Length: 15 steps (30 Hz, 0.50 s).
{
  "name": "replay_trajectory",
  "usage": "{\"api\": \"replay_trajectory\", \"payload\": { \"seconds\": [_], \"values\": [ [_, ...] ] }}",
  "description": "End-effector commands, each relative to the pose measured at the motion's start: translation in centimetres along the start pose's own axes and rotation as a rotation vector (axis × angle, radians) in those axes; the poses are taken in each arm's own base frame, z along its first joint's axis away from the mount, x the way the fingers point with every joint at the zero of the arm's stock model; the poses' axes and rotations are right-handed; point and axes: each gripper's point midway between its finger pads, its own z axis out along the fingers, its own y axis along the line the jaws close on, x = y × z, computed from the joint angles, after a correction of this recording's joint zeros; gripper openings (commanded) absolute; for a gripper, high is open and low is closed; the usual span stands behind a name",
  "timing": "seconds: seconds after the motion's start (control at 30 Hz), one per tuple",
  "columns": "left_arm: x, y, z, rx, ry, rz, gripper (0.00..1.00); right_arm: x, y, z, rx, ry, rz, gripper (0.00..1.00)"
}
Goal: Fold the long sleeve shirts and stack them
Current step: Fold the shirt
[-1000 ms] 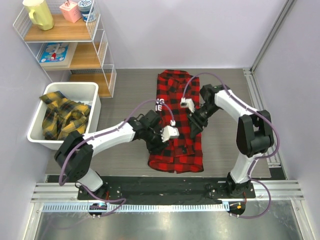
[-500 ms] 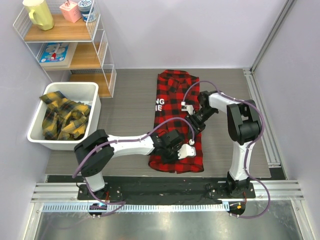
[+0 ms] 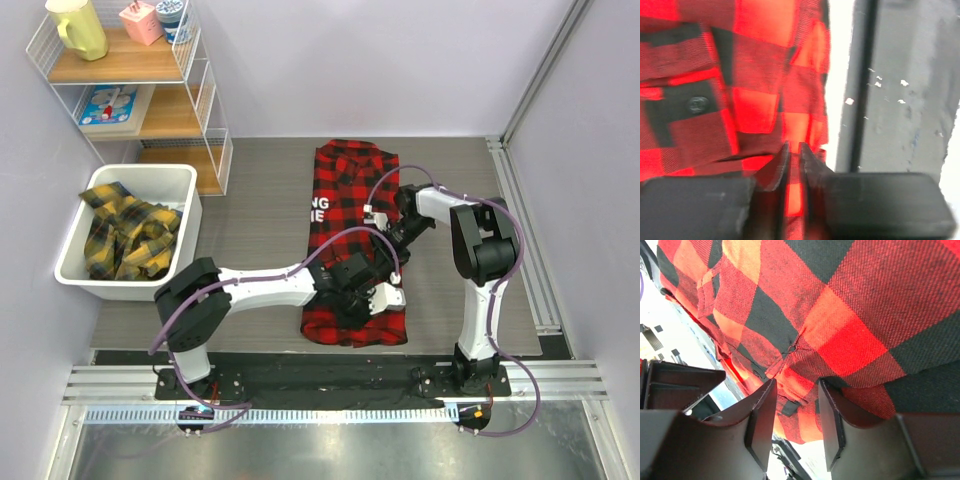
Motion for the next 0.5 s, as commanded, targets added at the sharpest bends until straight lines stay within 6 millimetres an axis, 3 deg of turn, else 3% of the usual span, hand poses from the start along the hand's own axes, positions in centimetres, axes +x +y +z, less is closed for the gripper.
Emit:
{"api": "replay_trajectory", "payload": {
  "seconds": [0.0, 0.1, 0.13, 0.17, 0.3, 0.37, 0.47],
  "values": [
    [0.1, -2.1, -2.8, 0.094, -0.060, -0.025, 0.40, -1.9, 0.0, -1.1, 0.057, -0.047, -0.135, 0.47],
    [-0.9, 1.4, -7.3, -0.022, -0.160, -0.089, 0.57, -2.5, 1.3, -2.6, 0.101, -0.083, -0.210, 0.48],
    [-0.2, 2.4, -8.2, -0.052, -0.148, -0.112, 0.59, -3.1, 0.7, -2.4, 0.161, -0.082, -0.243, 0.48],
    [0.6, 4.9, -9.5, -0.128, -0.151, -0.152, 0.64, -3.2, 0.2, -2.1, 0.193, -0.070, -0.255, 0.48],
    [2.5, 9.0, -13.2, -0.227, -0.176, -0.224, 0.98, -5.5, -3.5, -0.6, 0.300, -0.062, -0.250, 0.49],
    [3.1, 10.9, -14.9, -0.292, -0.193, -0.267, 1.00, -6.4, -5.5, 0.2, 0.339, -0.052, -0.248, 0.49],
    [3.4, 12.5, -16.6, -0.350, -0.231, -0.351, 1.00, -9.7, -6.4, -0.4, 0.367, -0.087, -0.271, 0.49]
  ]
}}
